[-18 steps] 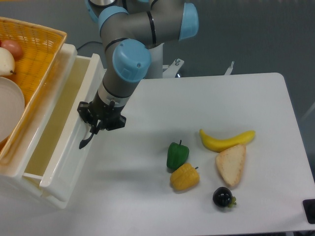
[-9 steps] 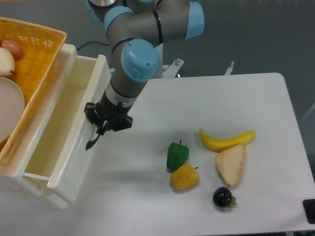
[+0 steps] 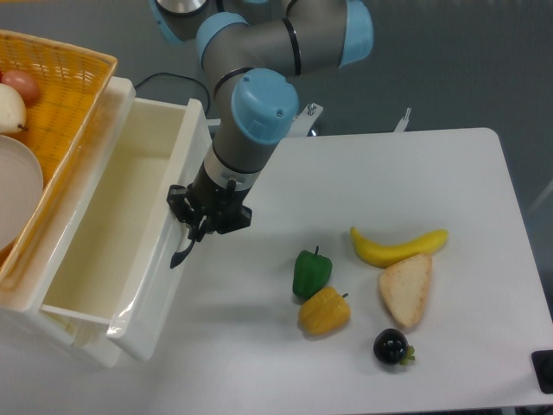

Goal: Slide open the top white drawer
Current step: 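Keep pulling the upper drawer out along its rails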

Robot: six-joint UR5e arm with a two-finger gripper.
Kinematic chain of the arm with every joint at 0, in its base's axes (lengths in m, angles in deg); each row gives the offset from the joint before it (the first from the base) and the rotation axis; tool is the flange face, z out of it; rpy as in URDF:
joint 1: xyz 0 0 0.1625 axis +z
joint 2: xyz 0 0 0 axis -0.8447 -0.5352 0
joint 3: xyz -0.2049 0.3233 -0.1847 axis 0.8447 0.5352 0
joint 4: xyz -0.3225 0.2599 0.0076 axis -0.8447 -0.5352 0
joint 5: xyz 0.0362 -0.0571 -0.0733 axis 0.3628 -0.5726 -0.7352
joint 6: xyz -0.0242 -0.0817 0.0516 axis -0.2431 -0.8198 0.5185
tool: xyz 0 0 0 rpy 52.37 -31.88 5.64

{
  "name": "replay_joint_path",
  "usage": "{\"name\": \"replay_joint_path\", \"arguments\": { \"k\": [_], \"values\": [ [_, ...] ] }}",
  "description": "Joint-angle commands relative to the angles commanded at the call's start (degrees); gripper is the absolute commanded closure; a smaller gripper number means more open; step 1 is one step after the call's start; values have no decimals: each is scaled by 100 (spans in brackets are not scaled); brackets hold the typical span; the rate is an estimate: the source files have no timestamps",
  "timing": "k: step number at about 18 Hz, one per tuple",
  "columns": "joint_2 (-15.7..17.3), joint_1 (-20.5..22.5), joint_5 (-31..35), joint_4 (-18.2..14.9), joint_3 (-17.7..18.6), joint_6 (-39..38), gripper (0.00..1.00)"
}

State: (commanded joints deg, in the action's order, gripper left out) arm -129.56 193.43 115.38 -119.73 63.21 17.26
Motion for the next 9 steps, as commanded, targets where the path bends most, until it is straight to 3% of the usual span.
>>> {"name": "replay_joint_path", "arguments": {
  "k": [9],
  "values": [
    [-35,141,18,0,-18,193,84]
  ]
}}
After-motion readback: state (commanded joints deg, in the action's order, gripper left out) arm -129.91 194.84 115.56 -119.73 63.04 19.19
